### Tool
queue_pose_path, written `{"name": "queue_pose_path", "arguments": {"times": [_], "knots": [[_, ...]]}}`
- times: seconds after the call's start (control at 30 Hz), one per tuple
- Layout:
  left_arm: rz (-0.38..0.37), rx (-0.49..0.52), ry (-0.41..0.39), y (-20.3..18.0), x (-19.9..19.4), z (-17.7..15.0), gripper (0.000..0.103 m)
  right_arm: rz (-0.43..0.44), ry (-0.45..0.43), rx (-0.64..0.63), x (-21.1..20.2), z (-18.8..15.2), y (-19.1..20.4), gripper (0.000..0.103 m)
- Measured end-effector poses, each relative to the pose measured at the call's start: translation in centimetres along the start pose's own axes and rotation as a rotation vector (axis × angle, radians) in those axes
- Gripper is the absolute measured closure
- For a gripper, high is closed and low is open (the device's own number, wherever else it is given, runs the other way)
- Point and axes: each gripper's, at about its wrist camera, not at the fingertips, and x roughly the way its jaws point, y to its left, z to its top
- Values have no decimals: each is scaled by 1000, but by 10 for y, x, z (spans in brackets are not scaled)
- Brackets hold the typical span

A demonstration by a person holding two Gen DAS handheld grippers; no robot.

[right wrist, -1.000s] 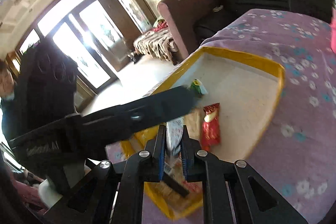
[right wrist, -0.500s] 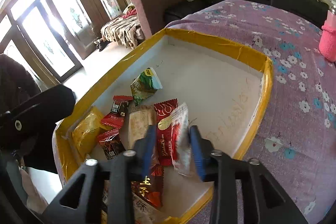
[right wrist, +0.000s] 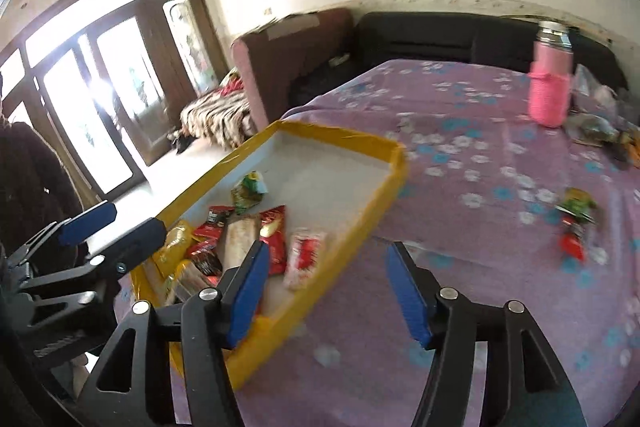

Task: Organize snacks
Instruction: 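Move both open tools back toward the last snacks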

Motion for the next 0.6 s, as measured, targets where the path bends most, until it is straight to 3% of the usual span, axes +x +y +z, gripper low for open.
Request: {"name": "queue_pose_path", "arguments": {"times": [0.27, 0.6], "knots": [[16, 138, -41, -51, -26, -5, 19, -41, -61, 36, -49, -25, -34, 34], [-8, 185, -28, -77, -36, -10, 19, -48, -93, 71, -72, -37, -60, 32]]}}
